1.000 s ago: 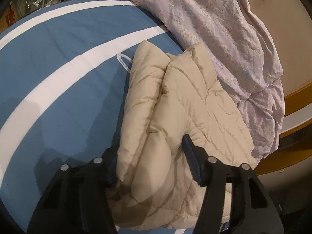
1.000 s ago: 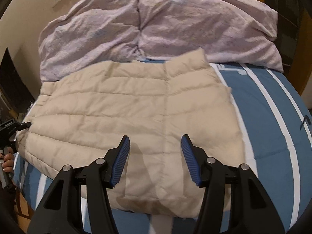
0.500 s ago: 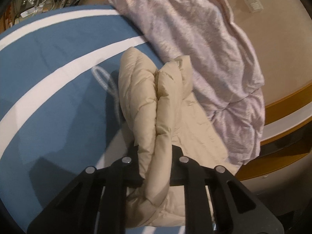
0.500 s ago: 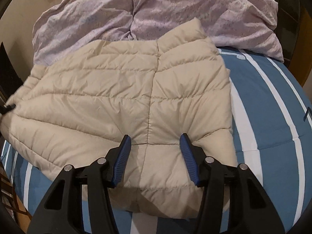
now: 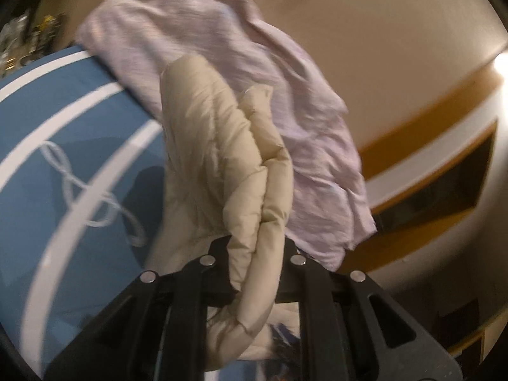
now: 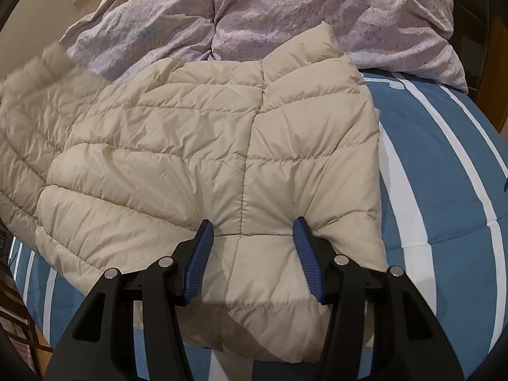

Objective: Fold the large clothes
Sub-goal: 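Lift the jacket side with the left gripper and fold it toward the right gripper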

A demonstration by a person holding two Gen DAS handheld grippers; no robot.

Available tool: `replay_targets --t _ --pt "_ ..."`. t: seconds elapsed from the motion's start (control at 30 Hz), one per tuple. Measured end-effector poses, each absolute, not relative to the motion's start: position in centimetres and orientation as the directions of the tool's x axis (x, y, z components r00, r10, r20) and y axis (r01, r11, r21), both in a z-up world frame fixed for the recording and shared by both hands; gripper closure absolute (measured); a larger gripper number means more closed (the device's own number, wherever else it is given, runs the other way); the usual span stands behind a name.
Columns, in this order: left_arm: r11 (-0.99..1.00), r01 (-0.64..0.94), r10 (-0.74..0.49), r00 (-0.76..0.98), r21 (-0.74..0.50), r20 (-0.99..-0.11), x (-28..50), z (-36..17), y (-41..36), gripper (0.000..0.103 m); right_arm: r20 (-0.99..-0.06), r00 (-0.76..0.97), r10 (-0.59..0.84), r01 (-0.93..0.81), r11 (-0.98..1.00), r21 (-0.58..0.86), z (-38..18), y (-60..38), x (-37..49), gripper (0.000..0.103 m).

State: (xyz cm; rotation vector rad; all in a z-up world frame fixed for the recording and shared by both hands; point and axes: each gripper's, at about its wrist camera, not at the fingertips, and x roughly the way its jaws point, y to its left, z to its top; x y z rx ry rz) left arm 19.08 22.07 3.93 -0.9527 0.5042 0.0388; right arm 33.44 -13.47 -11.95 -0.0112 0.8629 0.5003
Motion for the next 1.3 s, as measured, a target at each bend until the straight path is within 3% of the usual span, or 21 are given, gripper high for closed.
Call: replay_targets --t 0.27,0.57,1.0,1.1,1.2,1.27,1.3 --pt "0.626 -0.158 -0.312 0.847 -0.764 -0.431 23.5 5.6 13.2 0.089 -0.723 0.537 0.435 -0.428 0.879 0.211 -12.1 -13.7 33.7 0.048" --pt "0.614 -0.114 -0.434 0.778 -0.781 -0.454 27.7 4.0 5.3 0.089 -0.71 0.534 0.458 -0.425 0.872 0.243 -12.3 -13.9 33.9 0.048" --pt "0.586 -0.197 -0.496 0.68 -0.786 -0.54 33.9 -1.8 -0.5 0.089 -0.658 0.497 0.566 -0.408 0.822 0.398 -12.4 -16.5 35.3 0.049" --pt "0.57 -0.217 -0.517 0.655 -0.793 -0.551 34.4 -2.7 -1.3 0.085 -0.633 0.504 0.588 -0.404 0.808 0.429 -12.3 -17.6 35.5 0.049" --pt "0.557 -0.214 -0.54 0.64 -0.803 -0.546 34.9 -3.0 -1.7 0.075 -0.617 0.509 0.6 -0.404 0.8 0.444 -12.1 -18.5 35.3 0.05" --pt "0.543 -0.197 -0.562 0.637 -0.816 -0.528 35.2 -2.9 -1.8 0.055 -0.611 0.511 0.605 -0.404 0.796 0.45 -12.1 -19.0 35.2 0.05" --pt "0.538 -0.189 -0.569 0.638 -0.822 -0.519 35.2 -2.8 -2.2 0.05 -0.61 0.512 0.605 -0.406 0.796 0.449 -12.1 -19.2 35.2 0.05"
